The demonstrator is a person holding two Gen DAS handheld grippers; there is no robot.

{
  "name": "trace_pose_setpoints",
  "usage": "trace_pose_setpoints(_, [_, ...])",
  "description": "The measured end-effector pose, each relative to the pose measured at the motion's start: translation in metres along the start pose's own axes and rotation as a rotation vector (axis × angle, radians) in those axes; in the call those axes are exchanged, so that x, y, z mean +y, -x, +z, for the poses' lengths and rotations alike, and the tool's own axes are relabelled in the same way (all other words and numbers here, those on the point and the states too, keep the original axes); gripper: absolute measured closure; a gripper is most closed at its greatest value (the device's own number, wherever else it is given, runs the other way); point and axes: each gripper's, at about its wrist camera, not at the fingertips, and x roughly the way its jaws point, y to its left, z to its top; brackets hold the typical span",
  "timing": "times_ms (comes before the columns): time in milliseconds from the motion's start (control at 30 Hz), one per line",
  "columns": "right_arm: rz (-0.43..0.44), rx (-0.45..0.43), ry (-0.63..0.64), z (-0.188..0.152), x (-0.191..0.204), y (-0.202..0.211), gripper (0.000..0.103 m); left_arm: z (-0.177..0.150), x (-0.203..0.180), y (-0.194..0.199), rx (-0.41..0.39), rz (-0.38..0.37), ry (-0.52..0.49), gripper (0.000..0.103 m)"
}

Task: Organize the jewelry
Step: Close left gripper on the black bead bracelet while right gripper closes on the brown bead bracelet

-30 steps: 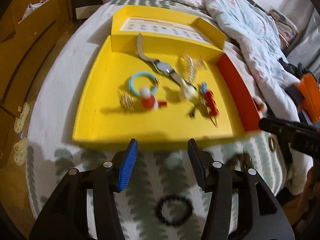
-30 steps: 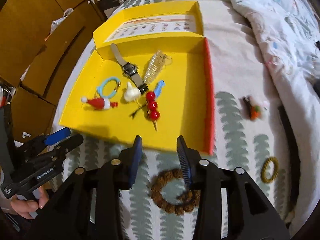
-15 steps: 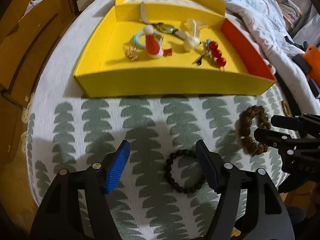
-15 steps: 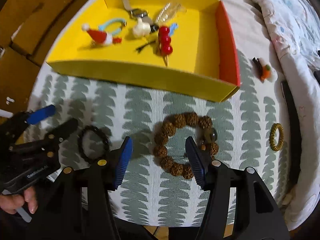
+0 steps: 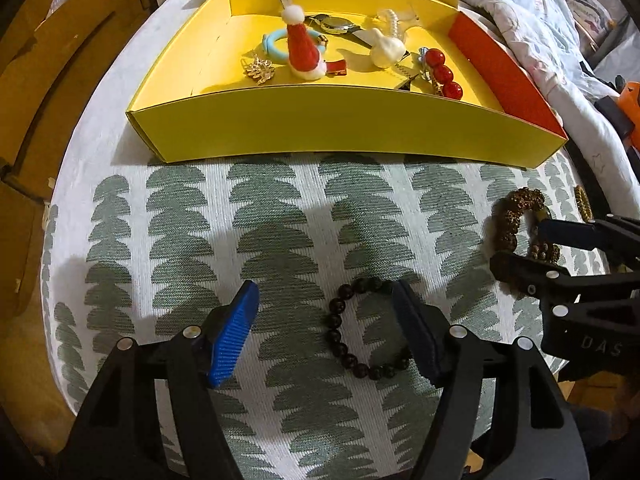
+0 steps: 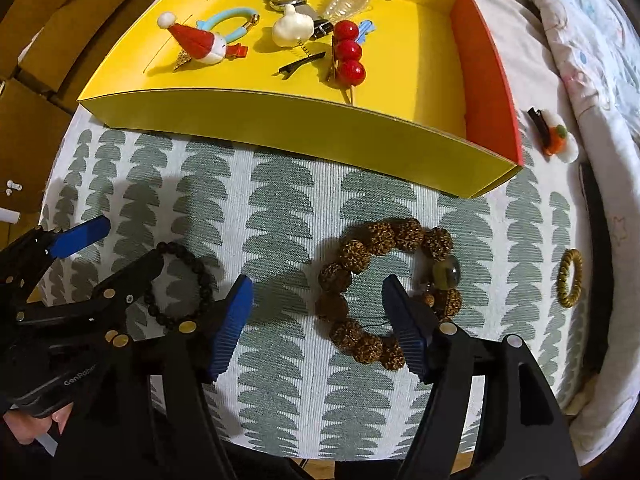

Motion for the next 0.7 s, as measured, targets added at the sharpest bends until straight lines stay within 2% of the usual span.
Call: trace_pose_setpoints(700, [-0.025,0.035,0.018,-0.005,-0.015,-0.023,0.036,-0.013,-0.008,-0.014,0.028,0.035,-0.011,0.035])
